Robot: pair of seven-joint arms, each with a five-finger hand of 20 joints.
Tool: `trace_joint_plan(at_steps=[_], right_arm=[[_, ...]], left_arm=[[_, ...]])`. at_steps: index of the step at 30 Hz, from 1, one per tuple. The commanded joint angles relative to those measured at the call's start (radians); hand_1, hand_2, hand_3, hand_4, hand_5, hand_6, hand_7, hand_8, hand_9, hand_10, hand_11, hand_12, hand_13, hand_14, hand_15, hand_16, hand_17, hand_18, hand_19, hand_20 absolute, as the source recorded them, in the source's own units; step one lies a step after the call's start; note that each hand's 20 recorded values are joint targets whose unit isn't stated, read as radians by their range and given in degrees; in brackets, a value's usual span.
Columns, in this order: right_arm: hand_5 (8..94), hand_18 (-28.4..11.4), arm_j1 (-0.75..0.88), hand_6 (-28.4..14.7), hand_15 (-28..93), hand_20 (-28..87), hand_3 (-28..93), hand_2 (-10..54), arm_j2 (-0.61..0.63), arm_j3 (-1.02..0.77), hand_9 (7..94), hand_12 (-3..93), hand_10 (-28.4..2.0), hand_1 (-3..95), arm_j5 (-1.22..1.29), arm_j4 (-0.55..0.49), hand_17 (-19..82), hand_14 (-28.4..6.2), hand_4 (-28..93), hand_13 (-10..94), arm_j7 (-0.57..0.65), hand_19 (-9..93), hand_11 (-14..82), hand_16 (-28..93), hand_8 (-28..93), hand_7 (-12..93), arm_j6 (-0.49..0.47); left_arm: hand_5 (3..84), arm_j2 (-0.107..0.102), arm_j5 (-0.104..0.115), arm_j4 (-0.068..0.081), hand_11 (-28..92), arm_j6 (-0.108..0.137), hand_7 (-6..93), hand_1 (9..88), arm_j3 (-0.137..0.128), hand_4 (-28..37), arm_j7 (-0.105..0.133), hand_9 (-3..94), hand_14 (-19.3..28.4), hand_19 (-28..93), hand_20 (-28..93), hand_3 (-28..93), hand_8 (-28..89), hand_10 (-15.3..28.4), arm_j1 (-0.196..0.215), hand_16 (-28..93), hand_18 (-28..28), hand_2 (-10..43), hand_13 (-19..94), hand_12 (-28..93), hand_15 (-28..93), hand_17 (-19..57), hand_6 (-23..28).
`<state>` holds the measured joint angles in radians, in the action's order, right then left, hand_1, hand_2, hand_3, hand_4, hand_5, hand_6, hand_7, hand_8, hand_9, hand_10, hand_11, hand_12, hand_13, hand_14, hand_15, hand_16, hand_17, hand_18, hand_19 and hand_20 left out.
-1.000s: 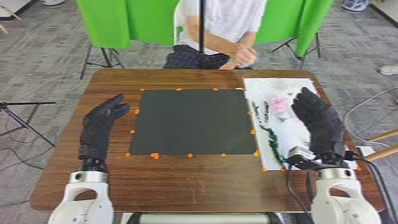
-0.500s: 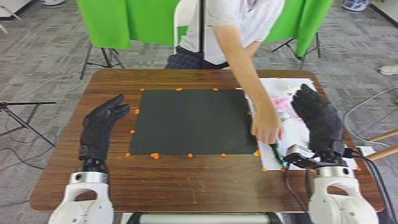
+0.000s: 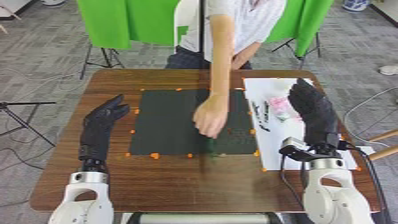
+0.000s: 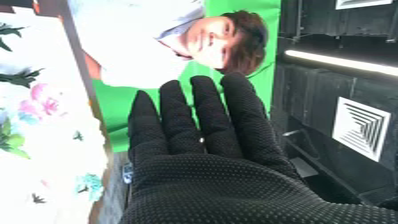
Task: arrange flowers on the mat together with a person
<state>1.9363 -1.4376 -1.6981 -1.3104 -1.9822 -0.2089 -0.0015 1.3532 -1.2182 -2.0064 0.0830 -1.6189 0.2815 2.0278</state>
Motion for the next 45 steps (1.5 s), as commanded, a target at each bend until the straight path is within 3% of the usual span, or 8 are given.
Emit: trace_joint_plan(at_steps=[1,20,31,45], right_arm=[[37.8,-11.6,0.026,-7.6,6,20,70,-9.5,-0.006,-0.012,35.3,14.1,-15.4,8.9,-0.009,-0.013,15,-14.9,-24,27,-0.005,3,2.9,16,-8,7,0.001],[37.6,-11.6,0.018,-7.4,6,20,70,-9.5,0.0,-0.007,35.3,14.1,-15.4,8.9,-0.008,-0.006,15,-14.9,-24,27,0.001,3,2.9,16,-7,7,0.002],[37.6,-11.7,0.047,-7.3,6,20,71,-9.5,0.021,-0.039,35.3,14.2,-15.3,10.7,-0.042,-0.035,15,-14.8,-24,27,-0.005,3,2.9,16,-7,7,-0.031],[43.0,-13.0,0.058,-7.4,11,26,71,-9.5,0.174,-0.061,45.3,18.2,-15.3,17.7,-0.464,-0.077,19,-15.4,-27,37,0.132,13,8.1,18,-9,11,0.187]], left_arm=[[47.6,0.002,0.007,0.006,20,-0.003,11.2,25.6,0.004,-24.4,-0.009,47.7,17.7,13,17,63,-6,15.1,0.006,0,12.0,-7.2,37,13,20,7.5,4.3],[47.6,-0.002,0.006,0.011,20,-0.01,11.3,25.2,0.006,-24.4,-0.013,47.7,17.7,13,17,63,-6,15.1,0.0,0,12.0,-7.6,37,13,20,7.4,4.3],[47.6,-0.001,0.005,0.007,20,-0.01,11.2,25.2,0.004,-24.4,-0.009,47.7,17.8,13,16,63,-6,15.1,0.005,0,12.0,-7.5,37,13,20,7.4,4.3],[47.6,0.001,0.003,0.002,20,-0.005,11.2,25.2,-0.005,-24.4,-0.01,47.7,17.8,13,17,63,-6,15.1,0.012,0,11.9,-7.6,37,13,20,7.5,4.3]])
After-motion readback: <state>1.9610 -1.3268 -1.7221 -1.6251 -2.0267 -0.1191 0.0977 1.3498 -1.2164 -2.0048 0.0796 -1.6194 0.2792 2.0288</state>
